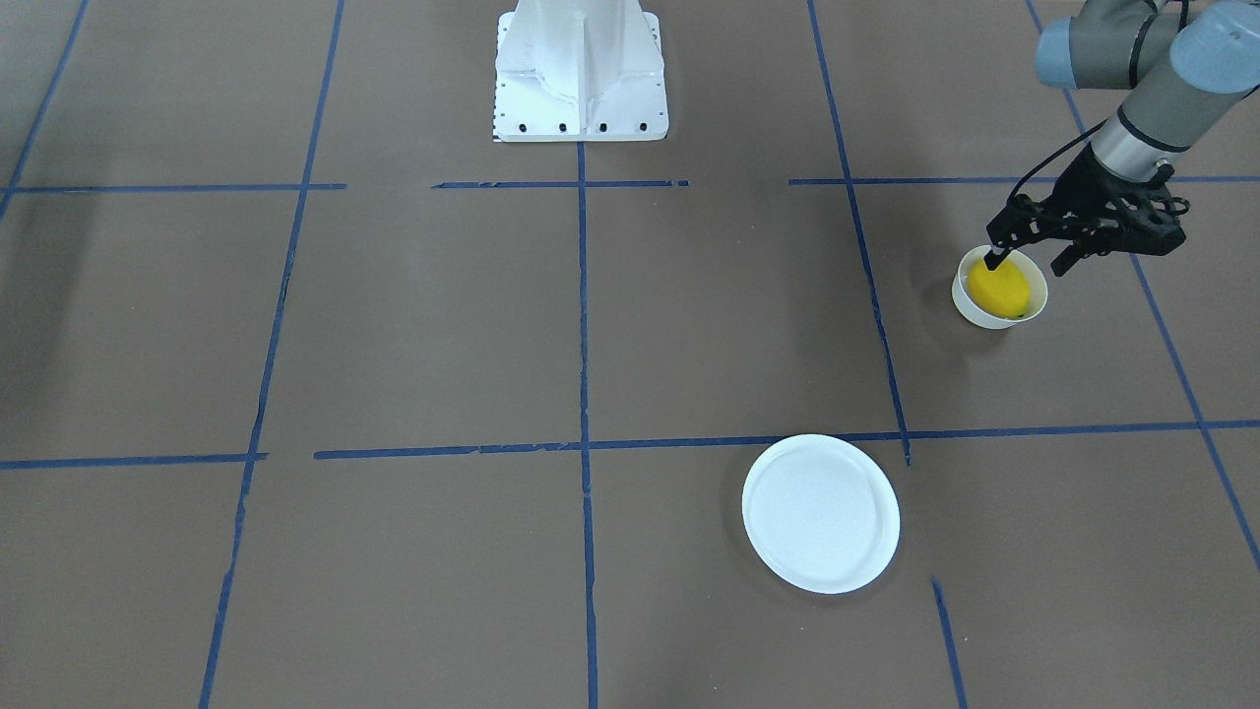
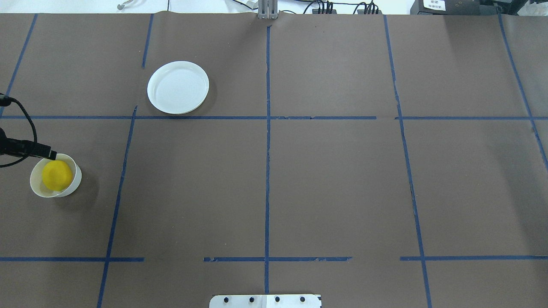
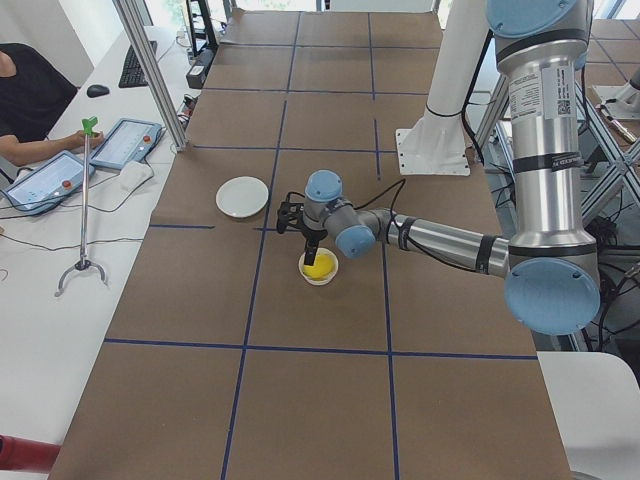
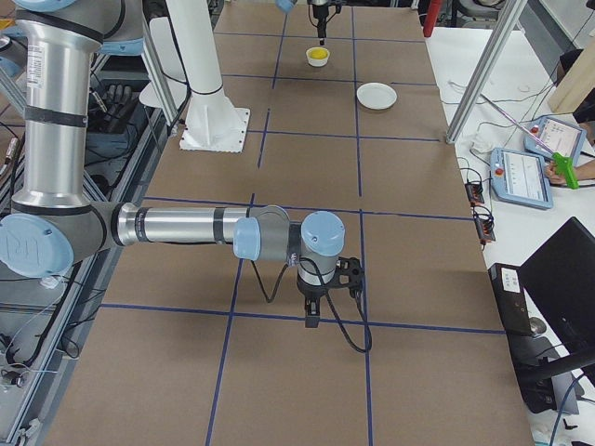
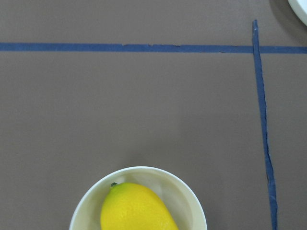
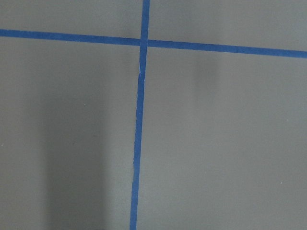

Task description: Move lemon from plate to bowl

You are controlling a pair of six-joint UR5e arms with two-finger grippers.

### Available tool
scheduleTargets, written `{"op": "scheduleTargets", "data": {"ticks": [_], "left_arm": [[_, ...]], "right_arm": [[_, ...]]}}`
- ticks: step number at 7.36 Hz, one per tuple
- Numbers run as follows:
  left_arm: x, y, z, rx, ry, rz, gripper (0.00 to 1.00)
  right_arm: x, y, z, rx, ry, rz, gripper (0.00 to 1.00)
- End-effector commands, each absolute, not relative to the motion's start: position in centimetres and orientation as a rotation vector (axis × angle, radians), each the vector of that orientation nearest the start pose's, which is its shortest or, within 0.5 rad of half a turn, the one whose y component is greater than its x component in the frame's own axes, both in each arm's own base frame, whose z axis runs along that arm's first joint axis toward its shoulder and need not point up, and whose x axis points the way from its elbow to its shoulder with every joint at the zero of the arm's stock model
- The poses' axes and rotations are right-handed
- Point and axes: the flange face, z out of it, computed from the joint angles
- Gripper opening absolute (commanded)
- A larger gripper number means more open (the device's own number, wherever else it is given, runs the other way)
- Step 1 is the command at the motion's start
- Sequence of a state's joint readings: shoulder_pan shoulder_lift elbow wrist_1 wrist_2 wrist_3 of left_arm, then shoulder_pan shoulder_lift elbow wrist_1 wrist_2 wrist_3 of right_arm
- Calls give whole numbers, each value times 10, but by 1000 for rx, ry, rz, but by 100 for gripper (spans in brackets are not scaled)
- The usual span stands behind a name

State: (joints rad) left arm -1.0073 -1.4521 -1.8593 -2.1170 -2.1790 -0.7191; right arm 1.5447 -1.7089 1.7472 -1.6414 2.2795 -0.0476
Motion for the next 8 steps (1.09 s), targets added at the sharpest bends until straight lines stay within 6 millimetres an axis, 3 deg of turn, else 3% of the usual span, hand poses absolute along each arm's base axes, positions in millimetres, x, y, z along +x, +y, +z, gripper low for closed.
{"op": "scheduleTargets", "data": {"ticks": [1,4,6,8], "left_arm": [[122,-485,496,222,821,183,100],[17,-504,515,268,733,250,100],[-20,-486,554,171,837,148,100],[-43,-464,601,105,838,68,100]], "right_arm": [[57,-432,647,-23,-709,-59,100],[57,-432,647,-23,-709,-59,100],[57,-432,647,-23,-709,-59,100],[57,-432,647,-23,-709,-59,100]]}}
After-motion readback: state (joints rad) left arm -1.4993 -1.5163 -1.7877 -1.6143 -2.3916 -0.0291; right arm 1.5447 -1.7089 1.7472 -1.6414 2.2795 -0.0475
